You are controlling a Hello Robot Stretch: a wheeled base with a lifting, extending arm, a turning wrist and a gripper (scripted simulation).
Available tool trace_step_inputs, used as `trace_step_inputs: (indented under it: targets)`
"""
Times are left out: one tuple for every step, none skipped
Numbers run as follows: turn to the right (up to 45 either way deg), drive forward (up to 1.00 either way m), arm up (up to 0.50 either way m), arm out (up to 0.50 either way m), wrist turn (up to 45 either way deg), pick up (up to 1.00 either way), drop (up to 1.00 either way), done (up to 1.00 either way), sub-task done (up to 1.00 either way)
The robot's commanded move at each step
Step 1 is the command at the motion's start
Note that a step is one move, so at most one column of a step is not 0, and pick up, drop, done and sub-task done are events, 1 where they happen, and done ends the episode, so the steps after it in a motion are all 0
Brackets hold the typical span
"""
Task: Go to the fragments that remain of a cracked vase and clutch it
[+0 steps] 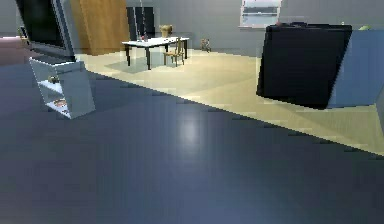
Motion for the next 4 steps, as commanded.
trace_step_inputs:
  targets:
    - [3.0, 0.0, 0.0, 0.0, 0.0, 0.0, 0.0, 0.0, 0.0]
    - [0.0, 1.0, 0.0, 0.0, 0.0, 0.0, 0.0, 0.0, 0.0]
    - [0.0, 1.0, 0.0, 0.0, 0.0, 0.0, 0.0, 0.0, 0.0]
    - [0.0, 1.0, 0.0, 0.0, 0.0, 0.0, 0.0, 0.0, 0.0]
